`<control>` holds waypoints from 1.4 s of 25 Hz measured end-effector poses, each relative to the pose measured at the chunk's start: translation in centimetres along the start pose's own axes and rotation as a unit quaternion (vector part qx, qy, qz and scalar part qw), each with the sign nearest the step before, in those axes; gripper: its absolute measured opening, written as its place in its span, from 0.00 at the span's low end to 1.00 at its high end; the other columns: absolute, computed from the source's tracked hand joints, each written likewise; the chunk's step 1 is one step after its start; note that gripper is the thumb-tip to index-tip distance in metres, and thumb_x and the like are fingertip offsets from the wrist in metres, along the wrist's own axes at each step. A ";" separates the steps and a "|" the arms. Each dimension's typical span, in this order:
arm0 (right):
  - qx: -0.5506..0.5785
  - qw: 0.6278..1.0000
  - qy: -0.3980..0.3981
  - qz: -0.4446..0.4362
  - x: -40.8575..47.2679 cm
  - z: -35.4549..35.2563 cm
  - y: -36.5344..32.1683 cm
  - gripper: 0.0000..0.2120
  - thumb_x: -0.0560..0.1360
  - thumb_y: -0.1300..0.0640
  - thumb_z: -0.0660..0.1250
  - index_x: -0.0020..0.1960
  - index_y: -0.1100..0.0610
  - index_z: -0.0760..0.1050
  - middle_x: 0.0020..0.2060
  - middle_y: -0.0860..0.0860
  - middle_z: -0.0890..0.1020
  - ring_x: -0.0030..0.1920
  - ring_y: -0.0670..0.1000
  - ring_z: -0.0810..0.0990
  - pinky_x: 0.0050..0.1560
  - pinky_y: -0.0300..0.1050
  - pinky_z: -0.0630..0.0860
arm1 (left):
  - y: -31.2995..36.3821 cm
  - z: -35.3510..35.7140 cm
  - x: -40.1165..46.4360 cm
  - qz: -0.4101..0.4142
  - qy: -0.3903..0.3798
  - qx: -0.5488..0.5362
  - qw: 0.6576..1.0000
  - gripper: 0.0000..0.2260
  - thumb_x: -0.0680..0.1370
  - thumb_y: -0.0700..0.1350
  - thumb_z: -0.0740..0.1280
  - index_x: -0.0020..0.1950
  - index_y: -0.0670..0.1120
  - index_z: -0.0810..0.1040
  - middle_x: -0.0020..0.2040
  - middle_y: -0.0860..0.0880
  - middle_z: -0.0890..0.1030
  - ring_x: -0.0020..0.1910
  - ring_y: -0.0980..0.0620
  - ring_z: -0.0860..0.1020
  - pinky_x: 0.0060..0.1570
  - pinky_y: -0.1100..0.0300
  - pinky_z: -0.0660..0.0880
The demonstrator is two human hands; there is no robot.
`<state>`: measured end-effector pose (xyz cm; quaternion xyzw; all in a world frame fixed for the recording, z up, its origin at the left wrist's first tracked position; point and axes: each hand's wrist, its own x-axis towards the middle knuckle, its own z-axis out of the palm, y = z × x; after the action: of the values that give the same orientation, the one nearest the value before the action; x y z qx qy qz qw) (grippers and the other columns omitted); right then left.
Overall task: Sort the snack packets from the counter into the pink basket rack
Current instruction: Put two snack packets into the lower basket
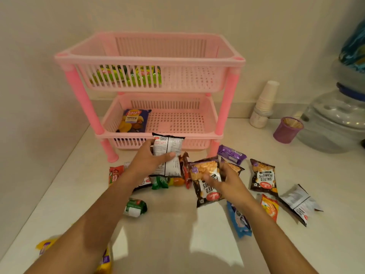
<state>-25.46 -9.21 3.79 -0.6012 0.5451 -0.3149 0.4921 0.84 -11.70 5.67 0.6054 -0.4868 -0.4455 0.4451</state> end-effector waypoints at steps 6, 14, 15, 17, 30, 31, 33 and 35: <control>0.042 0.993 0.107 -0.037 7.8 1.1 -4.6 0.15 0.76 0.47 0.70 0.60 0.49 0.74 0.54 0.46 0.83 0.53 0.45 0.83 0.51 0.44 0.80 | 2.3 -0.9 7.3 0.007 0.043 0.001 0.999 0.29 0.67 0.55 0.77 0.65 0.50 0.73 0.60 0.50 0.80 0.57 0.50 0.80 0.51 0.52 0.80; -0.097 0.976 0.185 -0.063 18.7 1.9 -8.5 0.28 0.81 0.51 0.62 0.76 0.55 0.54 0.62 0.54 0.79 0.54 0.59 0.81 0.49 0.54 0.79 | 4.0 0.7 17.6 -0.007 0.091 0.128 0.988 0.38 0.70 0.58 0.74 0.74 0.46 0.61 0.75 0.47 0.65 0.72 0.44 0.65 0.65 0.51 0.67; -0.121 0.973 0.189 -0.049 19.9 2.0 -8.4 0.31 0.81 0.54 0.62 0.78 0.55 0.51 0.61 0.55 0.79 0.54 0.60 0.81 0.47 0.52 0.78 | 4.0 1.1 18.6 -0.014 0.085 0.132 0.987 0.39 0.70 0.57 0.74 0.74 0.46 0.60 0.75 0.47 0.65 0.72 0.44 0.65 0.65 0.52 0.67; -0.173 0.968 0.179 -0.006 22.0 2.2 -7.8 0.35 0.79 0.59 0.61 0.79 0.56 0.44 0.60 0.59 0.78 0.56 0.61 0.79 0.49 0.52 0.77 | 3.7 1.8 20.3 -0.034 0.066 0.146 0.986 0.39 0.70 0.55 0.75 0.73 0.44 0.59 0.74 0.47 0.66 0.71 0.44 0.66 0.63 0.54 0.67; -0.425 0.899 0.029 0.102 25.1 2.3 -6.5 0.24 0.78 0.66 0.59 0.73 0.64 0.59 0.67 0.65 0.67 0.66 0.63 0.70 0.61 0.52 0.71 | 1.5 3.9 20.2 -0.102 0.005 0.428 0.898 0.42 0.74 0.56 0.69 0.76 0.37 0.50 0.74 0.39 0.63 0.70 0.40 0.66 0.64 0.51 0.68; -0.425 0.899 0.051 0.091 24.9 2.5 -6.5 0.24 0.77 0.66 0.59 0.72 0.62 0.61 0.67 0.64 0.67 0.66 0.63 0.70 0.60 0.53 0.71 | 1.6 4.0 19.9 -0.090 0.018 0.443 0.892 0.42 0.74 0.58 0.69 0.77 0.39 0.50 0.75 0.39 0.60 0.71 0.39 0.65 0.65 0.49 0.67; -0.458 0.883 0.096 0.047 24.6 2.6 -6.4 0.25 0.75 0.65 0.61 0.71 0.58 0.64 0.66 0.61 0.68 0.66 0.62 0.67 0.62 0.55 0.70 | 1.6 4.3 19.5 -0.032 0.044 0.482 0.875 0.38 0.73 0.59 0.68 0.76 0.45 0.55 0.76 0.41 0.57 0.71 0.38 0.63 0.65 0.48 0.66; -0.515 0.853 0.089 0.007 24.6 2.3 -6.5 0.22 0.74 0.63 0.63 0.68 0.57 0.68 0.64 0.58 0.70 0.66 0.60 0.68 0.64 0.53 0.68 | 1.7 4.6 19.2 0.020 0.058 0.519 0.853 0.32 0.73 0.58 0.68 0.72 0.48 0.62 0.73 0.42 0.61 0.68 0.38 0.65 0.63 0.48 0.67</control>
<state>-15.96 -32.94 5.22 -0.7343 0.6747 -0.0382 0.0637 -1.47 -31.37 4.29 0.7636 -0.6320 -0.0834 0.1028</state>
